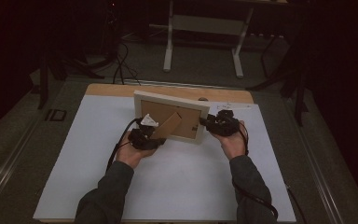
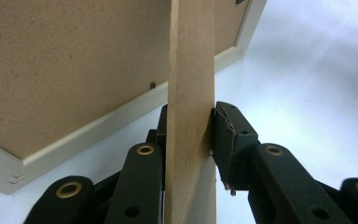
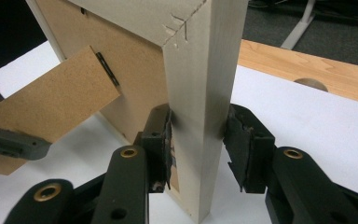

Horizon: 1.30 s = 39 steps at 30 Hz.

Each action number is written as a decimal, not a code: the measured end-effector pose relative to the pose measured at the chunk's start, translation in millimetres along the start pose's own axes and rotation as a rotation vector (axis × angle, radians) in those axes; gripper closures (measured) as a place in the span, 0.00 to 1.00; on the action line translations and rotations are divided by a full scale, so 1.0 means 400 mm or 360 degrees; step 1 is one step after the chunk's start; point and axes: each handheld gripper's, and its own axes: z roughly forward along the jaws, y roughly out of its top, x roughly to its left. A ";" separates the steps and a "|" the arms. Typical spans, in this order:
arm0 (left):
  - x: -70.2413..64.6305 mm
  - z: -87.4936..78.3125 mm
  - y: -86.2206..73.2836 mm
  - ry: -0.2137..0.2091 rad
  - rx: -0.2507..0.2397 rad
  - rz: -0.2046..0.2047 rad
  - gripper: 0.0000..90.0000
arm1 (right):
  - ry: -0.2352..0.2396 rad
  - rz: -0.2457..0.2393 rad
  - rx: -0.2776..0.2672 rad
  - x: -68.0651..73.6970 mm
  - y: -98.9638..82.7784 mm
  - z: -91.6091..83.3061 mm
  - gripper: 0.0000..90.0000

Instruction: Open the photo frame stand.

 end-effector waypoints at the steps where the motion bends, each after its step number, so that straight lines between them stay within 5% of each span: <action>1: 0.000 0.000 0.000 0.0000 0.0000 0.0000 0.82 | 0.0000 0.0000 0.0000 0.000 0.000 0.000 0.69; 17: 0.008 0.005 0.010 0.0052 -0.0031 -0.0008 0.83 | 0.0022 -0.0102 -0.0042 0.026 -0.010 0.000 0.68; 19: 0.013 0.004 0.008 0.0076 -0.0034 -0.0025 0.83 | 0.0022 -0.0097 -0.0064 0.027 -0.010 -0.005 0.75; 20: 0.017 0.003 0.007 0.0072 -0.0043 -0.0035 0.83 | 0.0136 -0.0025 -0.0126 0.018 -0.007 -0.019 0.82; 24: 0.015 0.003 0.005 0.0077 -0.0055 -0.0022 0.83 | 0.0074 -0.0127 -0.0061 0.032 0.002 -0.018 0.80; 39: 0.004 0.001 -0.023 0.0047 -0.0048 -0.0019 0.84 | 0.0117 -0.0100 -0.0060 0.022 -0.023 -0.021 0.77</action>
